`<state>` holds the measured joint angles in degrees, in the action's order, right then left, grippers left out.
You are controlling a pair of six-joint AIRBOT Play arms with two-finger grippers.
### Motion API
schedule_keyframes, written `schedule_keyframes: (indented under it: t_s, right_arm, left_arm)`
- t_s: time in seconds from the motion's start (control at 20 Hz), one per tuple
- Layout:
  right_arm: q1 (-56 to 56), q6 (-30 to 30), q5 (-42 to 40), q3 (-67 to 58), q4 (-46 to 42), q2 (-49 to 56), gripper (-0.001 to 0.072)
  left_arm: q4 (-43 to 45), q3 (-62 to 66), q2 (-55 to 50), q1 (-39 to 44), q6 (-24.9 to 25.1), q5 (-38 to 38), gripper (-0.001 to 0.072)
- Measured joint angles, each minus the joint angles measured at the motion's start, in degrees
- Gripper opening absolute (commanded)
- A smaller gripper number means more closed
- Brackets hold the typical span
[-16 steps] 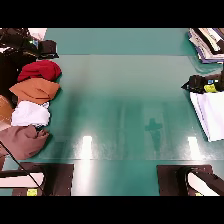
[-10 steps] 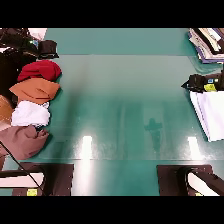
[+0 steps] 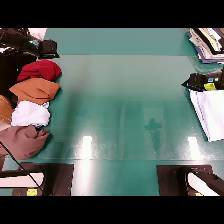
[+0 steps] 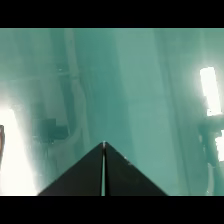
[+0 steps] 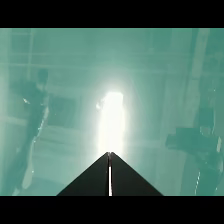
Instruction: Fold the shirts.
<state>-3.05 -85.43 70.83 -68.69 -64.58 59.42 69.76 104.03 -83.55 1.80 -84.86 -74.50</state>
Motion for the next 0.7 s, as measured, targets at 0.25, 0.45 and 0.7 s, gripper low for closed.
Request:
schedule_keyframes:
  t_s: [0.25, 0.45, 0.7]
  right_arm:
    - [0.0, 0.0, -0.3, 0.0, 0.0, 0.0, 0.0017]
    - [0.0, 0.0, -0.3, 0.0, 0.0, 0.0, 0.0017]
    - [0.0, 0.0, 0.1, 0.0, 0.0, 0.0, 0.0017]
  left_arm:
    - [12.2, 0.0, -2.4, -0.2, -1.2, 5.9, 0.0634]
    - [22.3, 0.0, -9.7, -3.1, -5.5, 8.4, 0.0634]
    - [26.0, 0.0, -19.0, -8.4, -9.7, 11.3, 0.0634]
